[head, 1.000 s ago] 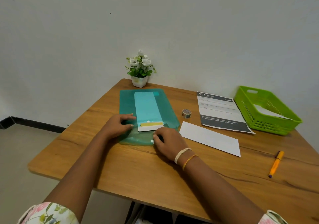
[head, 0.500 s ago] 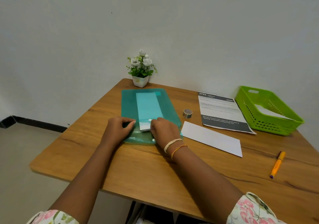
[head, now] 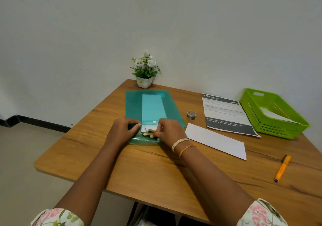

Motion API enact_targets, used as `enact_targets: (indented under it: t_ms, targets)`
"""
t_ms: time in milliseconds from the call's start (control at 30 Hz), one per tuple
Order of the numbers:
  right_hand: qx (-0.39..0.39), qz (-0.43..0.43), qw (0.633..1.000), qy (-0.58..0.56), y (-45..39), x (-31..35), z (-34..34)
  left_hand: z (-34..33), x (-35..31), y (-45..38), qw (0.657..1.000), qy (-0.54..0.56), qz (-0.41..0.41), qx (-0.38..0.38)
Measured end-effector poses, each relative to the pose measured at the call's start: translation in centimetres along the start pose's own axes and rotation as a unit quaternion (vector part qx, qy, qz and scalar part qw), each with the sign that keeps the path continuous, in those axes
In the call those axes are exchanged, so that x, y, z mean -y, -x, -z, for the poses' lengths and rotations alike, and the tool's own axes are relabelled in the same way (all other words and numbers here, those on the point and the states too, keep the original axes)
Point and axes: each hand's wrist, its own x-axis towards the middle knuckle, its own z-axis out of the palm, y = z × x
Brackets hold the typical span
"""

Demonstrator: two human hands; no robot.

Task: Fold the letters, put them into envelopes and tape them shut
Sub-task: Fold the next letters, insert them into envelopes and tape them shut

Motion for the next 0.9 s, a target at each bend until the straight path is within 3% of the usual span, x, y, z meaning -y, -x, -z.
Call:
enact_targets:
  t_ms: [200, 467, 633, 900]
  targets:
    - [0.059, -0.058, 0.985, -0.153, -0.3, -0.2, 1.3, -0.1, 0.4, -0.1, 1.0, 0.011, 0.009, 0.011]
    - [-0.004, 0.001, 0.987, -0.159, 0.1, -0.8, 1.8, -0.2, 0.5, -0.3, 0.997, 0.022, 0.043, 0.068]
    - [-0.132, 0.072, 0.978, -0.145, 0.0, 0.6, 6.7, -0.1, 0.4, -0.4, 0.996, 0.022, 0.048, 0.072]
    - [-0.327, 0.059, 0.937, -0.107, -0.2, 0.6, 13.8, 0.1, 0.5, -0.3, 0.993, 0.046, 0.076, 0.072]
